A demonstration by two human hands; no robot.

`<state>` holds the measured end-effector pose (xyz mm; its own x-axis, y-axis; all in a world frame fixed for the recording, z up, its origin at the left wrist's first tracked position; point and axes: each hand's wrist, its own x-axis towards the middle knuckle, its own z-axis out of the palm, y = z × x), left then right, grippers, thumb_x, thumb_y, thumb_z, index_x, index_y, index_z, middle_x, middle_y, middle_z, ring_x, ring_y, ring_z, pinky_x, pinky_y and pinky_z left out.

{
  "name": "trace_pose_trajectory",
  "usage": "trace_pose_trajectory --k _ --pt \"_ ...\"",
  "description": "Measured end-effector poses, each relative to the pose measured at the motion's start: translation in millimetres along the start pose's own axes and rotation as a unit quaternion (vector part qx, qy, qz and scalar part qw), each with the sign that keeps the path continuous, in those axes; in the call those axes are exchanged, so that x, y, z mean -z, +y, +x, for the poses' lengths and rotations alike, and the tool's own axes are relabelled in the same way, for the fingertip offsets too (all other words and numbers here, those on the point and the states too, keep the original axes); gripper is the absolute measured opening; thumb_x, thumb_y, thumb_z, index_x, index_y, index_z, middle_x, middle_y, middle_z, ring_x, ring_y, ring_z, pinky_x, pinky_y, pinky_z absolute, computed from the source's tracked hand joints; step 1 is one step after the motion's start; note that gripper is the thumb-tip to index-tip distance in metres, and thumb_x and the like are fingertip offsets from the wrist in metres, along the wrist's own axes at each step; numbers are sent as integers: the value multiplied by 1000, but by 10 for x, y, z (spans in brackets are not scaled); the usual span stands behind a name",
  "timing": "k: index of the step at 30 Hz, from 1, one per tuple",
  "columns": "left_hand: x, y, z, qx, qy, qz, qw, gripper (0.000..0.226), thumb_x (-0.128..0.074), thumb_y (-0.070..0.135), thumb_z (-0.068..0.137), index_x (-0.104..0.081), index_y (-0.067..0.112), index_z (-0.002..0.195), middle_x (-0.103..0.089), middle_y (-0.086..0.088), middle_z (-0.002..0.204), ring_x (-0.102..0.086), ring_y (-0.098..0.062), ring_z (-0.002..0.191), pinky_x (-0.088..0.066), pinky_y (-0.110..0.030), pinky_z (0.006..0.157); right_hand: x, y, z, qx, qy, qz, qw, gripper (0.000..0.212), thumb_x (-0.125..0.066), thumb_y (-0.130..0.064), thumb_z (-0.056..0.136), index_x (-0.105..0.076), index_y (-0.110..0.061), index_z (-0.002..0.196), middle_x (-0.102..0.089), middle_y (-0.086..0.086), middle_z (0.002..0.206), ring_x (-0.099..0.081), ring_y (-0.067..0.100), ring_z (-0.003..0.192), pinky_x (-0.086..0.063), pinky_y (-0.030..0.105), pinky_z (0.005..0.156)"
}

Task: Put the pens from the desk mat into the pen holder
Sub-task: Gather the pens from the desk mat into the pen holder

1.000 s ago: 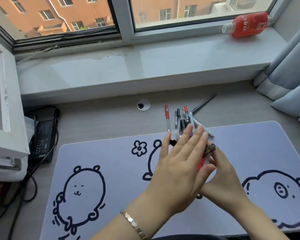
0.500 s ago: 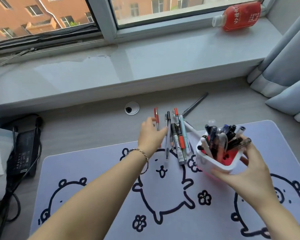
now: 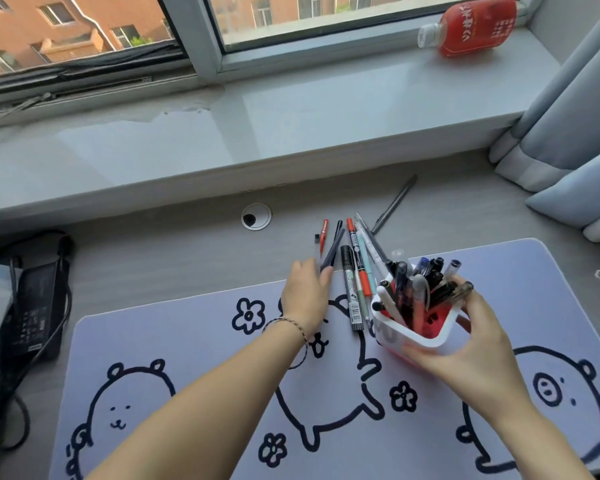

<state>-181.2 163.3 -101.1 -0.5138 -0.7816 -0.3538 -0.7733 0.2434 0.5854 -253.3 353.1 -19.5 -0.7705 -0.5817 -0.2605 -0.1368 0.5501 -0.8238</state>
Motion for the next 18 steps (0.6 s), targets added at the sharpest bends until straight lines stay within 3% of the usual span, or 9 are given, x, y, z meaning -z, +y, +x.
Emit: trace_pose_trajectory --k 2,5,7,9,11,13,15,18 --pt "91 -21 -72 -11 23 -63 998 30 -37 32 96 -52 6 91 -45 -6 93 -47 -20 74 -39 -33 70 -7 -29 -40 11 -5 -1 1000 83 -88 -35 50 -42 -46 117 -51 -25 114 -50 3 106 -37 25 85" --pt "329 -15 -243 -19 66 -112 991 29 -30 31 98 -48 12 86 -47 -4 91 -46 -21 85 -38 -32 76 -16 -63 -104 25 -11 -1 1000 84 -85 -47 45 -40 -50 116 -49 -30 112 -50 0 105 -37 25 85" --pt "591 34 -437 -14 30 -225 974 28 -28 30 99 -45 17 82 -52 -3 80 -51 -15 72 -43 -31 67 -31 -73 -148 28 -19 -3 999 82 -80 -55 42 -39 -55 113 -48 -31 112 -49 0 104 -39 25 87" --pt "885 61 -665 -16 -41 -294 955 23 -30 27 98 -44 19 82 -51 -1 67 -47 -8 49 -42 -23 49 -64 -59 -193 32 -30 -17 999 87 -82 -47 46 -38 -50 121 -49 -25 115 -48 3 107 -41 30 91" --pt "1123 40 -893 -41 -94 -242 965 13 -35 28 97 -46 26 89 -49 2 61 -40 -6 42 -35 -18 43 -108 -48 -230 36 -40 -35 998 91 -85 -40 48 -38 -41 127 -49 -20 119 -48 5 109 -40 29 89" --pt "1289 15 -1112 -79 -125 -137 979 5 -36 34 95 -40 35 98 -48 5 63 -40 -8 50 -36 -22 50 -160 -51 -264 45 -54 -40 997 87 -86 -35 50 -40 -41 124 -50 -21 117 -49 6 107 -40 29 85" --pt "1381 -19 -1300 -119 -143 -19 982 10 -32 39 95 -36 38 104 -51 1 71 -42 -11 57 -38 -28 58 -206 -57 -301 53 -66 -39 996 85 -85 -28 52 -41 -40 123 -51 -21 117 -50 7 108 -42 30 86" --pt "1417 -30 -1473 -174 -143 49 973 23 -30 38 96 -40 40 116 -54 5 84 -46 -7 68 -37 -18 64 -253 -52 -353 61 -75 -55 994 87 -83 -27 53 -39 -38 128 -50 -19 121 -50 5 107 -42 29 86"
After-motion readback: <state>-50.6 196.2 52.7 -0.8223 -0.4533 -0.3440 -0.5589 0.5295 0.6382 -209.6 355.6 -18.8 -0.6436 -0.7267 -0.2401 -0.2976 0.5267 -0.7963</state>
